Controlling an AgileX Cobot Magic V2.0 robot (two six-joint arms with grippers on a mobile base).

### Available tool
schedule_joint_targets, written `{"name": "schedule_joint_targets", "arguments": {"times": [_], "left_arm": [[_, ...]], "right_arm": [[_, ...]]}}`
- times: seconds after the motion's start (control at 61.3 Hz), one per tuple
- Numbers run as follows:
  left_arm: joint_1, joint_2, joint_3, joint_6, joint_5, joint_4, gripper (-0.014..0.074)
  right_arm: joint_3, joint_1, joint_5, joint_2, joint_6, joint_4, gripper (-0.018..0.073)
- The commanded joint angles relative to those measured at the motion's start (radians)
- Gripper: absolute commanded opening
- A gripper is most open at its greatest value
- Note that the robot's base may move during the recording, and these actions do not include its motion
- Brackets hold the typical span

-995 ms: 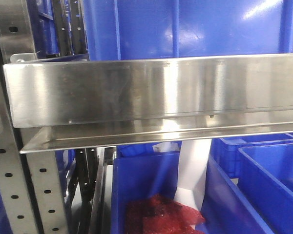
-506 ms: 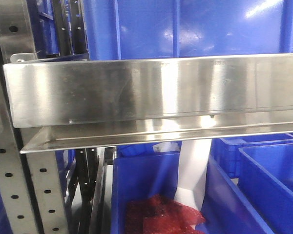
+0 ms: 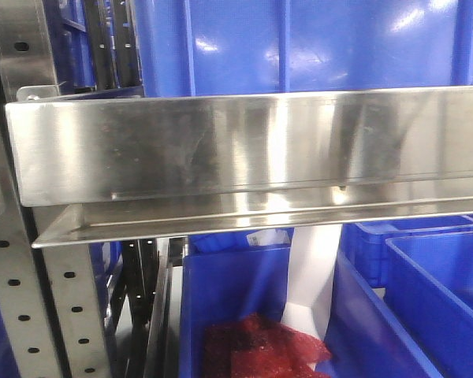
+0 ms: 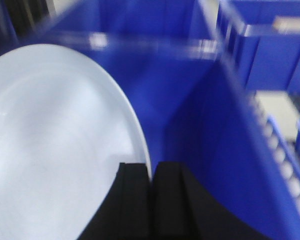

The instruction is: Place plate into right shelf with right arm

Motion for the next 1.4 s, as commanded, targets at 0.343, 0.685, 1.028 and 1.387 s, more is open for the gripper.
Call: {"name": "schedule_joint_targets", "arguments": {"times": [0.343,0.685,1.028,1.387], "left_arm": [[0.001,-0.011,0.007,-0.006,-0.089,0.000,-0.0047],[0.001,-0.011,0.007,-0.006,-0.089,0.000,-0.0047],[0.001,-0.011,0.007,-0.006,-0.089,0.000,-0.0047],[0.001,-0.011,0.007,-0.006,-0.089,0.000,-0.0047]], "right_arm": [[-0.042,-0.004,-0.085,0.059,-0.002,-0.009,0.0204],[-0.057,-0.003,-0.030,0.031,-0.002,-0.004,0.0539],[-0.045,0.000,0.044,-0.159,-0.002,0.019,0.0274],[0.329,0.000,-0.027,-0.553,-0.002,0.019,0.0048]]}}
